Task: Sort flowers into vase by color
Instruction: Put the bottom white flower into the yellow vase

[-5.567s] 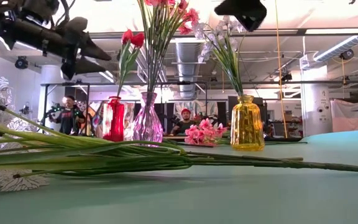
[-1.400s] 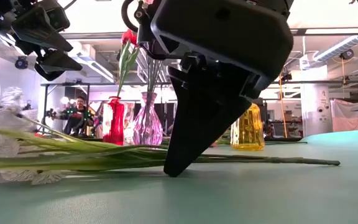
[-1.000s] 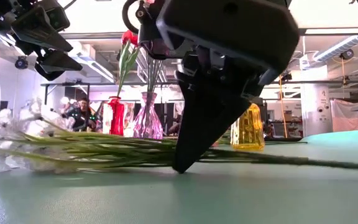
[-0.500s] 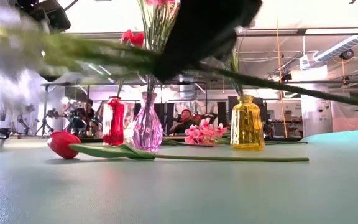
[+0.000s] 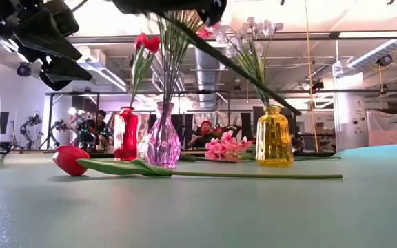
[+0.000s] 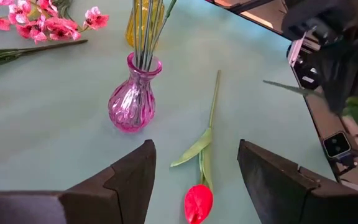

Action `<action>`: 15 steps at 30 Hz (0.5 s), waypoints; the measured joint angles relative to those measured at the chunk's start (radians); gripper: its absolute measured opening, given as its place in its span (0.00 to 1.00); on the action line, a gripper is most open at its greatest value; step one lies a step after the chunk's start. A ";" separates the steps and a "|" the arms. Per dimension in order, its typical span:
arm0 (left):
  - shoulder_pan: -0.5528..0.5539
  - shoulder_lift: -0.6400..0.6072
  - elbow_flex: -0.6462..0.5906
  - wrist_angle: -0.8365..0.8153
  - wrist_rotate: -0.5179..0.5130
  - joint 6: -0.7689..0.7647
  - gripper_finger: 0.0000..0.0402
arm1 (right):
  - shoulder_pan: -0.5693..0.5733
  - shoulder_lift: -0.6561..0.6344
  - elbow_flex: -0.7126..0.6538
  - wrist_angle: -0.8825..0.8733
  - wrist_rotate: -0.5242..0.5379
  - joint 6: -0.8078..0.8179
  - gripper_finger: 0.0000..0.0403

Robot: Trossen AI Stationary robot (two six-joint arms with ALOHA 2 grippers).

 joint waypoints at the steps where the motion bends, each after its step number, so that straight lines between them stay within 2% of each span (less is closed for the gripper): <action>1: 0.000 0.000 0.000 0.000 0.000 0.000 0.54 | 0.000 -0.012 -0.024 0.040 0.002 -0.010 0.05; 7: 0.000 0.004 0.000 0.016 0.000 0.002 0.54 | -0.016 -0.108 -0.234 0.388 0.003 -0.132 0.05; 15: 0.000 0.016 0.000 0.038 -0.001 0.008 0.54 | -0.074 -0.230 -0.552 1.015 -0.008 -0.317 0.05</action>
